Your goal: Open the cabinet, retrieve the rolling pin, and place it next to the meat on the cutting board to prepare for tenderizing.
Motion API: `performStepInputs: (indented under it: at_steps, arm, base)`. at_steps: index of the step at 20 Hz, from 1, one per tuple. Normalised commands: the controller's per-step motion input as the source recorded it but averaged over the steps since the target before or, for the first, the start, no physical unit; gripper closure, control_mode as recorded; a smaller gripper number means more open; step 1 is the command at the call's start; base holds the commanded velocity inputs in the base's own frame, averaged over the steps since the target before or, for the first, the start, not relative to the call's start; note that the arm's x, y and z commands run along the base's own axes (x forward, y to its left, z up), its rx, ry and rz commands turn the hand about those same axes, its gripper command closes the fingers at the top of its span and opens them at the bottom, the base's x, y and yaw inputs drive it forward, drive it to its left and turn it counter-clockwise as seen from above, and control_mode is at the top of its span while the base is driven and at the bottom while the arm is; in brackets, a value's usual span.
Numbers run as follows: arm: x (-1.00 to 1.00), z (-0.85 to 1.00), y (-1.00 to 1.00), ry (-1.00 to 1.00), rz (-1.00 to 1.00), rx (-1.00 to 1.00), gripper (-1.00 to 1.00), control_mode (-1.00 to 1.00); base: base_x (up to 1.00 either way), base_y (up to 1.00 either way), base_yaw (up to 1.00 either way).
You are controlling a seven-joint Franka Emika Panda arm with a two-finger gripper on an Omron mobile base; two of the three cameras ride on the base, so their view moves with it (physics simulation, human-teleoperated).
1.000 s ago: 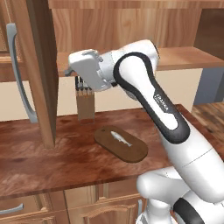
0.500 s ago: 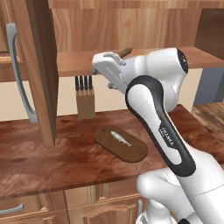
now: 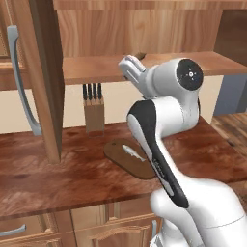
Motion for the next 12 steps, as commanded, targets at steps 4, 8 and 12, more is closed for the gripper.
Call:
performStepInputs:
  at_steps: [4,8,12]
  arm:
    - [0.52,0.19,-0.51,0.10,-0.39,-0.07,-1.00,-1.00]
    - [0.50,0.25,-0.50,0.14,-0.23,-0.04,-1.00,-1.00]
    - [0.32,0.14,-0.44,0.17,-0.12,-0.02,-1.00,-1.00]
  base:
    - [0.00,0.00,0.00]
    - [0.00,0.00,0.00]
    - [0.00,0.00,0.00]
